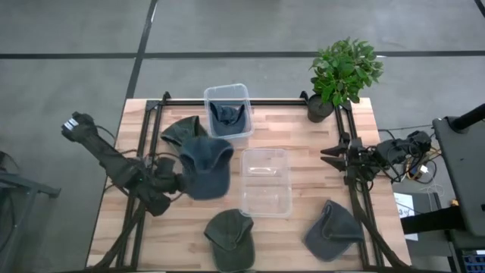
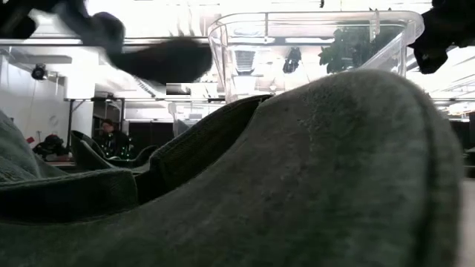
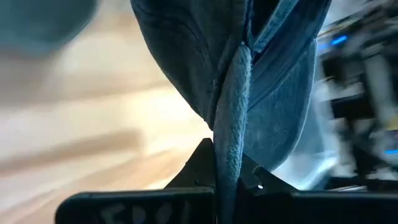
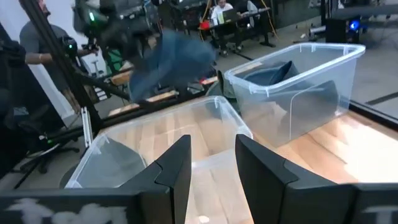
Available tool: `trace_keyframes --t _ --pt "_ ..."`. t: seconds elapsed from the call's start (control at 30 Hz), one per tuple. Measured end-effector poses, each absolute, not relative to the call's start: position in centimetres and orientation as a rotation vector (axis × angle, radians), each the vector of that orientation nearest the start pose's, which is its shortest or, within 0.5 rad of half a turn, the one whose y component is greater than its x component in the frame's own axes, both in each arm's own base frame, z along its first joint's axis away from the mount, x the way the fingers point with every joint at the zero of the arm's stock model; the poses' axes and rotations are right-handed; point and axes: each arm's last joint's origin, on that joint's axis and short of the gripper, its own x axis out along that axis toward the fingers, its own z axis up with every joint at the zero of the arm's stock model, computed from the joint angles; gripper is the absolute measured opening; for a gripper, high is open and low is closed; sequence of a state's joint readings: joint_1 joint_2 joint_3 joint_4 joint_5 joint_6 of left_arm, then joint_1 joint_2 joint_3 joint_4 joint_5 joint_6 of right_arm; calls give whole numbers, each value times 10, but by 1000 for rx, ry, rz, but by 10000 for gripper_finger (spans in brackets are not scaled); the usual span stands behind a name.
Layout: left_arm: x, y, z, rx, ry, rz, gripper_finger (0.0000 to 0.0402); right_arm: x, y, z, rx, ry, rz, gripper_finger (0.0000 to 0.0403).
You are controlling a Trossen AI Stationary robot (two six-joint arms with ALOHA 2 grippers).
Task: Pick & Place hat
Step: Put the left blue cap into the top transparent bin
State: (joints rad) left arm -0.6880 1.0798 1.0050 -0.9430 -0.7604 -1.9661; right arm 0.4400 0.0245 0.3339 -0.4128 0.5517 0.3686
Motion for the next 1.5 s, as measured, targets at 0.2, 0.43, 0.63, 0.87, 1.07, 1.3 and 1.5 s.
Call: trace_keyframes --t 0.2,0.43,0.63,0.87,1.07,1.3,1.5 --pt "163 -98 355 -1081 149 660 4 66 14 232 300 87 -130 118" --pt "172 -68 391 -975 31 748 4 66 14 232 299 88 -130 118" --pt "183 -32 403 -907 48 848 4 66 14 232 303 88 -130 118" --pt "199 8 418 -784 10 849 4 66 14 232 333 86 -131 118" --pt "210 41 422 -720 9 836 4 66 14 232 333 86 -132 118" --pt "223 60 418 -632 85 766 4 66 14 232 333 86 -131 118" --pt "236 57 422 -344 167 512 4 66 14 232 330 86 -131 118"
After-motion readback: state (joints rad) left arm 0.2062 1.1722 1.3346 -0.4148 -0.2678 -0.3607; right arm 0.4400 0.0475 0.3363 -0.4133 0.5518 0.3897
